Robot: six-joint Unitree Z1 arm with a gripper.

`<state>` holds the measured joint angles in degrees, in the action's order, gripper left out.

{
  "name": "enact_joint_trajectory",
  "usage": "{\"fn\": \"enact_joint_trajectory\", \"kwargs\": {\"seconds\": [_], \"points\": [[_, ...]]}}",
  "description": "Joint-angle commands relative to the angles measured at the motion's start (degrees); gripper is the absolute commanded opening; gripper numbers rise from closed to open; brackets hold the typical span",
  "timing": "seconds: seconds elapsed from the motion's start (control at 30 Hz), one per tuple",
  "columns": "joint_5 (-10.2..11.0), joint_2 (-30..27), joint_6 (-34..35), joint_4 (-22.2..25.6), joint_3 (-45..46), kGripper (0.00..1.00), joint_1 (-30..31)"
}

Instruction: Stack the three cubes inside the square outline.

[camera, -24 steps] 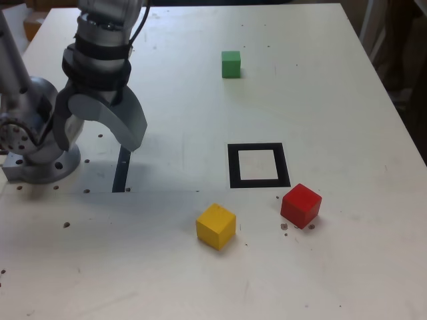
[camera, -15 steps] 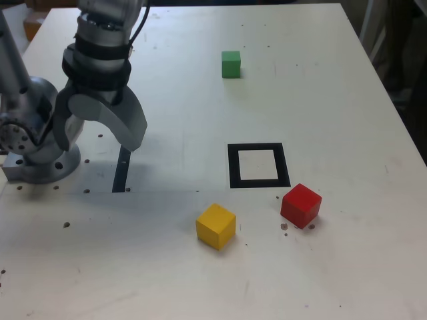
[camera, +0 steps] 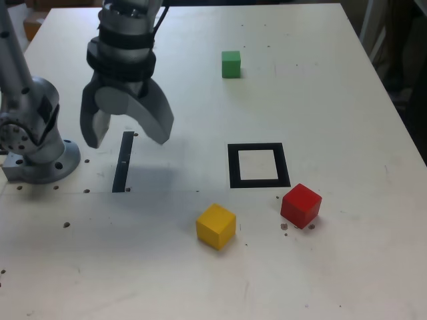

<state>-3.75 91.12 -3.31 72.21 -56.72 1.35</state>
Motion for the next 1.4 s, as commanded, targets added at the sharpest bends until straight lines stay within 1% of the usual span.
{"fn": "enact_joint_trajectory", "kwargs": {"seconds": [0.0,0.17,0.3,0.43,0.57,0.67,0.97,1.17,1.37], "points": [[0.1,0.5,0.7,1.0,-1.8,1.0,0.1],[0.3,0.5,1.7,4.1,-7.9,1.0,0.1],[1.0,0.5,1.8,7.3,-13.1,1.0,0.8],[1.1,0.9,3.7,10.0,-17.4,1.0,2.4],[1.6,2.9,6.3,11.8,-22.9,0.99,4.8],[2.2,5.8,7.8,12.6,-27.2,0.99,7.1],[3.9,18.3,10.8,14.3,-42.4,0.99,14.1],[3.7,24.4,10.8,14.8,-49.2,0.99,15.7],[3.9,29.6,10.7,14.8,-53.3,0.97,15.8]]}}
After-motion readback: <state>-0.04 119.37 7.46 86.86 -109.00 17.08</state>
